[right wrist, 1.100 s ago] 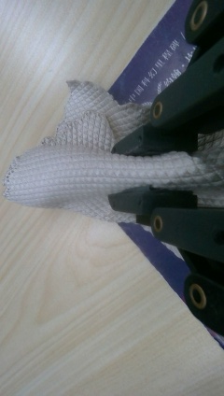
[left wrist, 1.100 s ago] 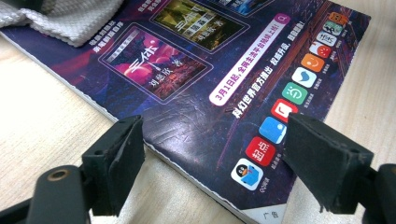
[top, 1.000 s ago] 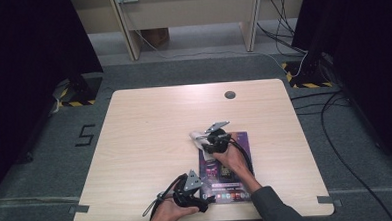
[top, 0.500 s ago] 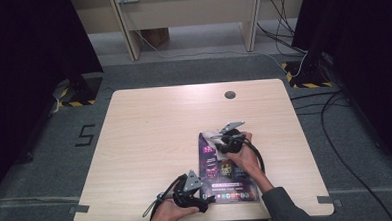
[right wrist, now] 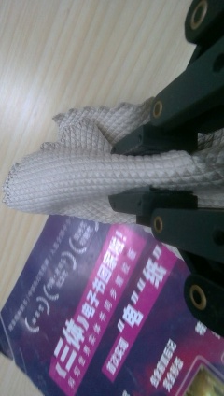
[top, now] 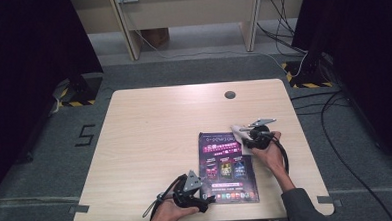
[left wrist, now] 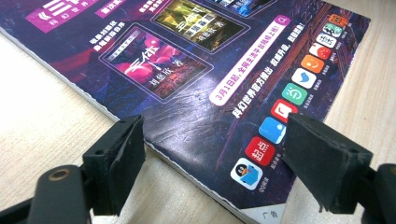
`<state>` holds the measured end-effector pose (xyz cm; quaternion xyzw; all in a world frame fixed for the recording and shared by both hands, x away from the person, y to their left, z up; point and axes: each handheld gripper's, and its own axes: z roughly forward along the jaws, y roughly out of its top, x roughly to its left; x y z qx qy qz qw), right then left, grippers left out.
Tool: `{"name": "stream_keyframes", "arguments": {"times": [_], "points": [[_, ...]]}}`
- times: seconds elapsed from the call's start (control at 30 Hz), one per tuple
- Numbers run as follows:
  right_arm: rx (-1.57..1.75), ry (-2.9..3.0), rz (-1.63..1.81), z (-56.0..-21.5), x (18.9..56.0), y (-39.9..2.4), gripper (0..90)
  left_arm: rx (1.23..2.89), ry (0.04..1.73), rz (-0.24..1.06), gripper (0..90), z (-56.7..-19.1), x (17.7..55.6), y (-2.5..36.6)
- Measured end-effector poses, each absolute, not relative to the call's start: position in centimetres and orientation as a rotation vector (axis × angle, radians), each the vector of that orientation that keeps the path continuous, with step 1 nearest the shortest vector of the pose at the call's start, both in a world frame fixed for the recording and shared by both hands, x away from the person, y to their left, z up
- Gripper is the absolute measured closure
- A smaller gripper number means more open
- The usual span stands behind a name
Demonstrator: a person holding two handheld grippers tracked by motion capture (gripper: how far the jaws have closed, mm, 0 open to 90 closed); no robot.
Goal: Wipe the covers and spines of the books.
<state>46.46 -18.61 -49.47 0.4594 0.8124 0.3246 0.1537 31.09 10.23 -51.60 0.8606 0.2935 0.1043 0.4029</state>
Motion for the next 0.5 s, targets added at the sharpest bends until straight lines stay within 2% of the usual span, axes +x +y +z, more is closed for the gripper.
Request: {"name": "stream_keyframes", "arguments": {"times": [0.5], "points": [[1.232,2.402,0.927,-49.4,45.0,-17.0,76.2,2.177,0.736,0.278,20.3,-51.6,31.0,10.2]]}}
